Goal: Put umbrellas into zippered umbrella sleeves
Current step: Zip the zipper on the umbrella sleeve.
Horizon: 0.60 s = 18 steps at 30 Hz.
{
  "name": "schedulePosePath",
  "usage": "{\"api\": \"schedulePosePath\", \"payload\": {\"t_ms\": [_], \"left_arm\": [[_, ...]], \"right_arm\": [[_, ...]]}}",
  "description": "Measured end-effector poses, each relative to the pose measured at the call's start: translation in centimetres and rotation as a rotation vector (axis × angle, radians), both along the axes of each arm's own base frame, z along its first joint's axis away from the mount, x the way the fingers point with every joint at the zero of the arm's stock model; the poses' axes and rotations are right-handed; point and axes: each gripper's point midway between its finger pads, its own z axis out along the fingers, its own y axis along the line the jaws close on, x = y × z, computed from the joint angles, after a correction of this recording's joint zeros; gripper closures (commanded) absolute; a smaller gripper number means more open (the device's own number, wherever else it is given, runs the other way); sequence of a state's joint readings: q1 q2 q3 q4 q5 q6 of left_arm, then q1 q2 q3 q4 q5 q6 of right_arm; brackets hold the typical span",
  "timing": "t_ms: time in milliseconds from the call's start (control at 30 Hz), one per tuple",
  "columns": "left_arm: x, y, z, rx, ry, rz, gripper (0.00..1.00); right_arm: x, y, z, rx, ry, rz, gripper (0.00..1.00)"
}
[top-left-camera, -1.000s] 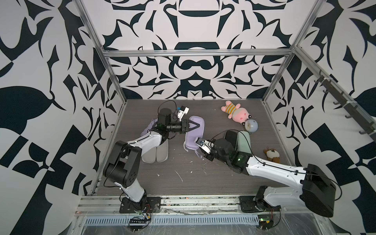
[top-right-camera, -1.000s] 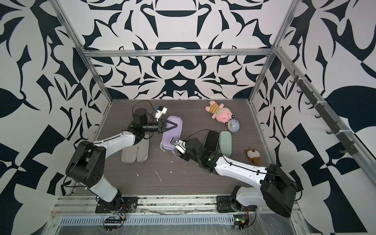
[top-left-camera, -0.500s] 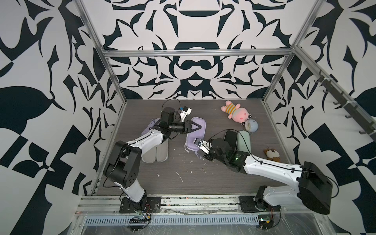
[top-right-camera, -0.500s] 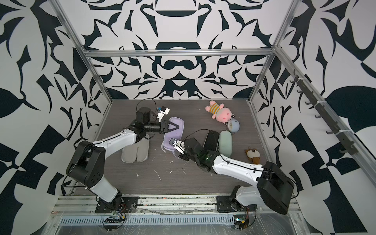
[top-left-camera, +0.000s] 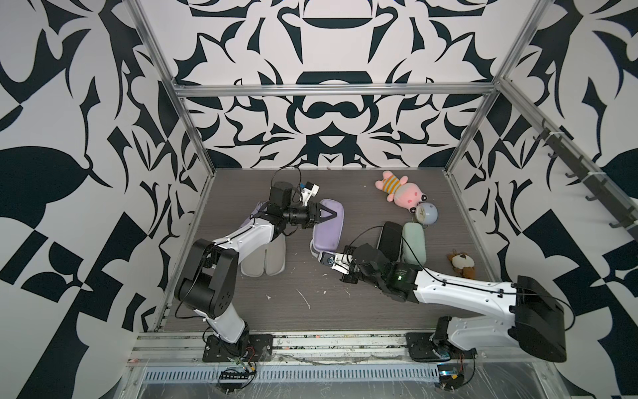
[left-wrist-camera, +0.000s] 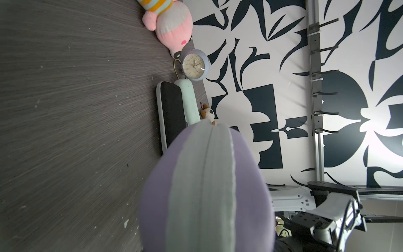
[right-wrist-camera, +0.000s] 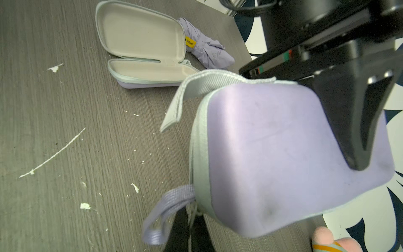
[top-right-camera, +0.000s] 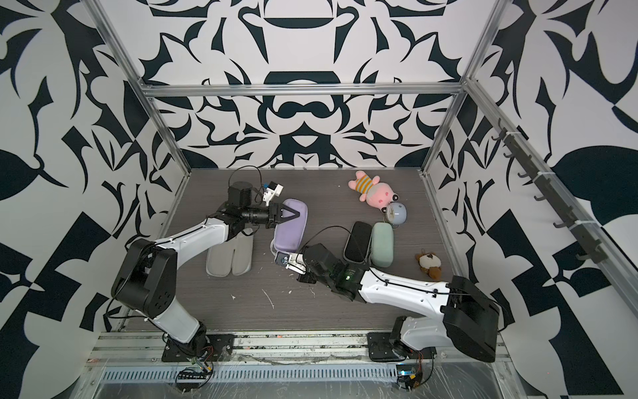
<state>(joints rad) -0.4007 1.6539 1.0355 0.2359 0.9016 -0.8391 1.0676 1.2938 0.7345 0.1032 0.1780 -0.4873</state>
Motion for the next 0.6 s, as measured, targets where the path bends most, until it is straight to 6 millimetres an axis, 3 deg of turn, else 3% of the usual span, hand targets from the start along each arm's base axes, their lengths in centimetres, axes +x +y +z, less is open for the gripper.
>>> {"api": "schedulePosePath", "payload": {"t_ms": [333,600], "left_arm": [[1.2,0.8,-4.5,-0.019,0.033,0.286,1.0],[1.7,1.5,-5.0,-0.068,-0.053,0.516,1.0]], "right_arm": [[0.8,2.4,-2.7,0.204,0.231,-0.183,1.0],[1.5,1.4,-4.5,0.364,0.387,-0.383,1.0]]}}
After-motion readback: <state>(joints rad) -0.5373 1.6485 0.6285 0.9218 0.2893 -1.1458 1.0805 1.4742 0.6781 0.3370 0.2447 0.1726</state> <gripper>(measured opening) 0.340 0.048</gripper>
